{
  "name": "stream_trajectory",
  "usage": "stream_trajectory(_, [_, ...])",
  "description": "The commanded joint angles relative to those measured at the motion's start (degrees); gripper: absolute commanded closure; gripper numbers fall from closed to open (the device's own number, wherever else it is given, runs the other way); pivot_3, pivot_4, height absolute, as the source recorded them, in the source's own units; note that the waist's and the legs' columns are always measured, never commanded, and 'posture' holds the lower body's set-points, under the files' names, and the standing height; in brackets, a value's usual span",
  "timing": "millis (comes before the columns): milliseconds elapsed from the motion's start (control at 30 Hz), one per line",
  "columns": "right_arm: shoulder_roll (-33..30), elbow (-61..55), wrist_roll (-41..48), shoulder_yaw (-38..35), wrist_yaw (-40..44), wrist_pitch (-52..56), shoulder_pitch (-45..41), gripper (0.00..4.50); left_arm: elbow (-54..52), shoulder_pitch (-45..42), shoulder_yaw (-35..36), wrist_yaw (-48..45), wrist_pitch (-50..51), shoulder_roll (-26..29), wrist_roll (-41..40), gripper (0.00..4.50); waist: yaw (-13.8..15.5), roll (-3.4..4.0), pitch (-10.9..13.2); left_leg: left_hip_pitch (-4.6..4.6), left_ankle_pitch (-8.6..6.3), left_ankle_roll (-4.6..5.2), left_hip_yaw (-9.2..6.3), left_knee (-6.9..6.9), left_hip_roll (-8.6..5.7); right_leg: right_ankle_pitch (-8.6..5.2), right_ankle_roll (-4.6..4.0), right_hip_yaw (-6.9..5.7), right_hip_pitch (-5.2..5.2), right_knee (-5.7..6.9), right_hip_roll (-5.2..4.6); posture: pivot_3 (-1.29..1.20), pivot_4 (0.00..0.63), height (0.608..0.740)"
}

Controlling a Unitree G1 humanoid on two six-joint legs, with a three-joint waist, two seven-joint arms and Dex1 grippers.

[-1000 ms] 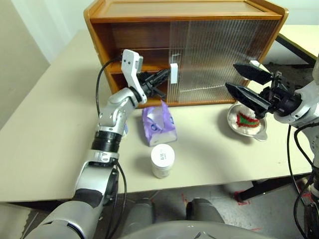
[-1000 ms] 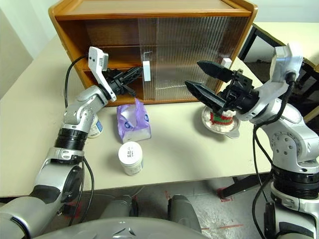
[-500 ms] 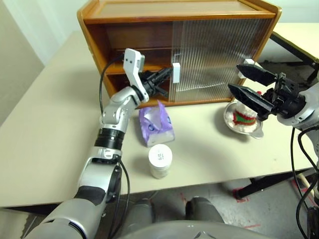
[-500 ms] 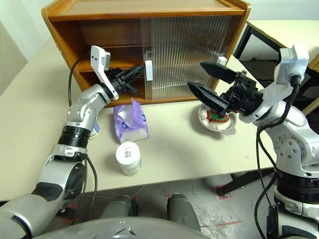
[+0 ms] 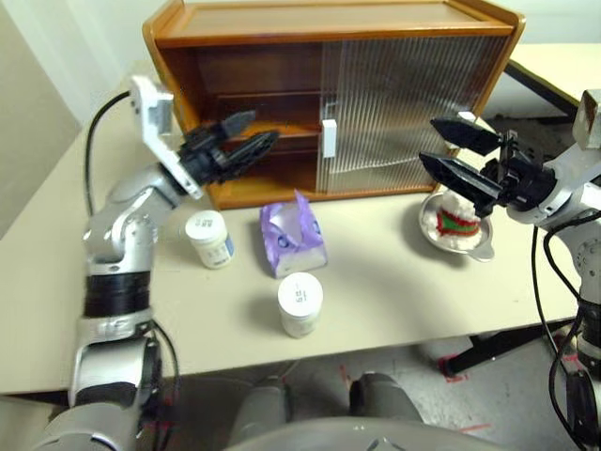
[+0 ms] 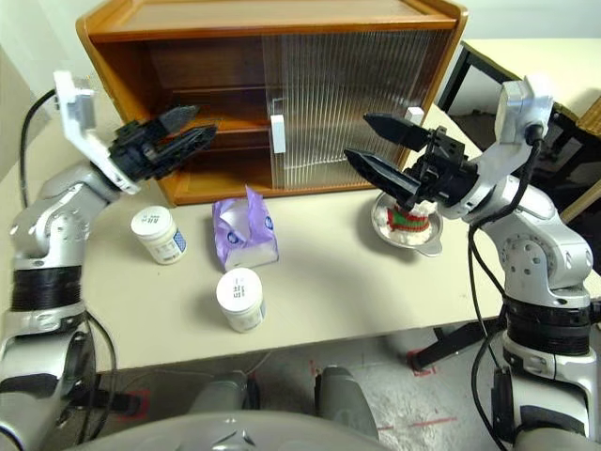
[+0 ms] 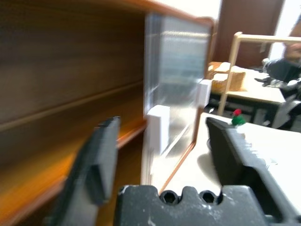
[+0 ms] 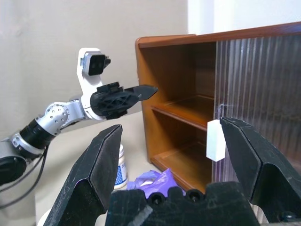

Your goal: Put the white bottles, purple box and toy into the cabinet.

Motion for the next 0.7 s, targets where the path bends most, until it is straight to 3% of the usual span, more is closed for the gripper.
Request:
stream_trajectory(33, [0.2,1.7,-0.9,1.0,1.4,-1.0,-1.2,0.0,-2.5,5.6,2.8,-4.8,0.1,4.1,-2.0,0.04,0.4,0.01,0.0,0.02,-0.01,-0.01,0.0,-0.03,0.0,-0.02,-0.03,0.01,0.0,0.01,-0.01,0.08,0.0,0.74])
stream_trajectory(300, [1.4,5.7,-2.2,2.9,4.0,-1.1,-4.8,0.0,-5.0,21.8,9.5,-11.3,-3.3,10.2,-2.9,0.04,3.1,0.07,0.0,0.11,-0.18,-0.32,0.03,-0.34,0.05,-0.16,-0.34,-0.15,-0.11,-0.01,-0.45,0.14,0.0,0.74])
stream_trajectory(433, [1.6,6.8,-2.6,3.3,4.8,-1.1,-5.9,0.0,-4.1,24.7,9.5,-11.1,-6.5,9.5,-1.5,0.04,5.6,0.04,0.0,0.09,-0.2,-0.34,0.03,-0.66,0.05,-0.2,-0.45,-0.25,-0.28,-0.08,-0.73,0.15,0.0,0.74])
stream_trajectory(700, [1.2,7.0,-2.6,3.1,5.4,-0.2,-7.0,0.0,0.6,28.1,5.2,-10.8,-14.7,5.9,3.9,0.04,7.6,0.07,-0.1,-0.39,-0.18,-0.32,0.04,-0.85,0.06,-0.19,-0.65,-0.33,-0.87,0.05,-0.76,0.15,0.0,0.74])
